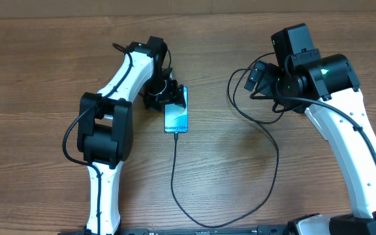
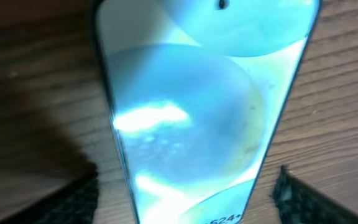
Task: Plug charger to phone and switch on socket
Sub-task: 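Open the left gripper and lift it off the phone, then move the right gripper over the white power strip's switch, then press the power strip switch down with the right gripper, then lift the right gripper up and back from the power strip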
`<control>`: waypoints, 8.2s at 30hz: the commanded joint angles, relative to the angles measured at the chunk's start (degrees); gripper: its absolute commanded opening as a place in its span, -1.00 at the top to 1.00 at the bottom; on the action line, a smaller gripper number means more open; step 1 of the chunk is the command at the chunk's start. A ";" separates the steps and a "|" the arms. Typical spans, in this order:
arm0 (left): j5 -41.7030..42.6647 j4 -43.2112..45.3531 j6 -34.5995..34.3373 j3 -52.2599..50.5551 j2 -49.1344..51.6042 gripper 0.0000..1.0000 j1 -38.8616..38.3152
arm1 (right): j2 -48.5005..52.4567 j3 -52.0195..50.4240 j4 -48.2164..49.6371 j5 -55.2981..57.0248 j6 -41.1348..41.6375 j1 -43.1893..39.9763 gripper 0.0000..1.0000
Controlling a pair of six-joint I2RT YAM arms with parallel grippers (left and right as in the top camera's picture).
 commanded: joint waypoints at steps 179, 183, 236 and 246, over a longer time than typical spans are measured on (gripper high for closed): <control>-27.39 -9.38 -6.69 18.86 -38.32 -0.99 9.31 | -5.35 -1.86 2.71 -11.96 -29.92 -38.75 -1.00; -27.39 -9.38 -6.69 18.86 -38.32 -0.99 9.31 | -14.62 -4.07 1.44 -10.99 -30.05 -36.52 -1.00; -27.39 -9.38 -6.69 18.86 -38.32 -0.99 9.31 | -70.97 -49.77 21.44 -18.12 -35.60 -21.94 -1.00; -27.39 -9.38 -6.69 18.86 -38.32 -0.99 9.31 | -84.35 -61.66 33.09 -19.04 -37.81 -21.94 -1.00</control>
